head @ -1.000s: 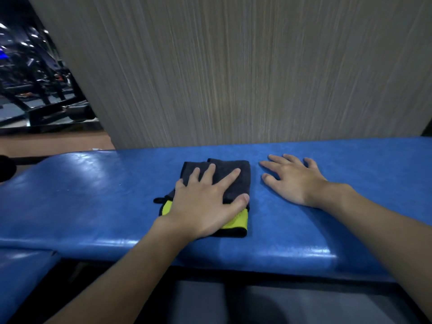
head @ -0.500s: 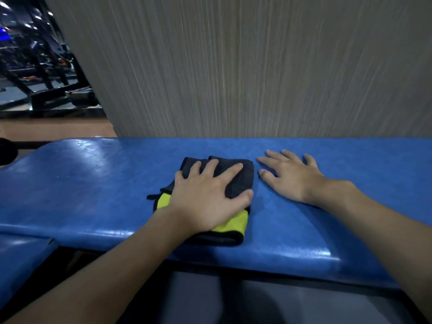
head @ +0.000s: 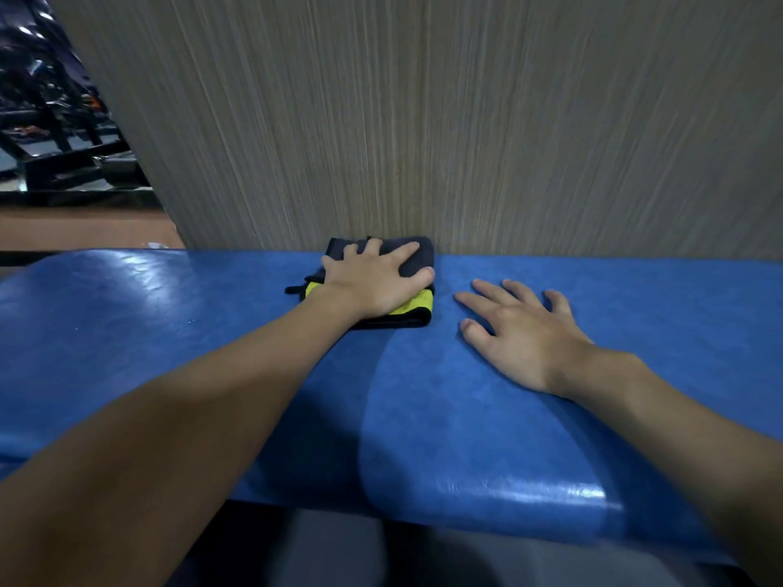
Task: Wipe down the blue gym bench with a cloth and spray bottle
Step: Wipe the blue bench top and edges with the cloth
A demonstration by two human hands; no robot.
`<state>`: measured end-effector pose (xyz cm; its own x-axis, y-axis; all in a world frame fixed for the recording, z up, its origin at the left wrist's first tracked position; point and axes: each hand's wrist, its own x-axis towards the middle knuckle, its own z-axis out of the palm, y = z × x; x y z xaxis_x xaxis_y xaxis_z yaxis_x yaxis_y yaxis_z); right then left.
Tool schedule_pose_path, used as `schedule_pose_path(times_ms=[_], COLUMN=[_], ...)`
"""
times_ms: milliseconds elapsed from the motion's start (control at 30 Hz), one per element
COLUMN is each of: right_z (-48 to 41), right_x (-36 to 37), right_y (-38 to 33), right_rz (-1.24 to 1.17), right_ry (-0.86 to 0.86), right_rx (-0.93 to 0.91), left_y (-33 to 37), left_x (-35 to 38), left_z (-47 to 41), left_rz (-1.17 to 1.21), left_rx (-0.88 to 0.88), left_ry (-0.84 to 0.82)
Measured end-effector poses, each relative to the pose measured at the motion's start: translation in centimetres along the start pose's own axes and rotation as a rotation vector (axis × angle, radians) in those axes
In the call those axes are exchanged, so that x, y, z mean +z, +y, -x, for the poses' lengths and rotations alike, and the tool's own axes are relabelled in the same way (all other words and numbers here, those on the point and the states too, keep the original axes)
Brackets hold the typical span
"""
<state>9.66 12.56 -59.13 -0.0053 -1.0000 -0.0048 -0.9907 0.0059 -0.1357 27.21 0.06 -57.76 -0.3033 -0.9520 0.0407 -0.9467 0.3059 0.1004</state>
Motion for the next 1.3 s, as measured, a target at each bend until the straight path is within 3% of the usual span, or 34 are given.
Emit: schedule_pose_path(times_ms=[600,800,1300], right_z=[1.1,0.7,0.2], right_x=[-1.2,-1.0,0.1], right_y=[-1.3,-2.0,-1.9], right_rz=[0.082,-0.018,0.047], right_ry=[0.029,-0.01,-0.031], right_rx=[-0.03,-0.052,-0.051], left_y=[-1.2,-1.1,-1.9], left_x=[-0.5,-0.4,-0.4], left_z=[19.2,16.5,0.1], left_rz=[-0.051,-0.035,0.016], left_rx=[0.038,0.024,-0.032], left_ry=[0.02,0.022,-0.01])
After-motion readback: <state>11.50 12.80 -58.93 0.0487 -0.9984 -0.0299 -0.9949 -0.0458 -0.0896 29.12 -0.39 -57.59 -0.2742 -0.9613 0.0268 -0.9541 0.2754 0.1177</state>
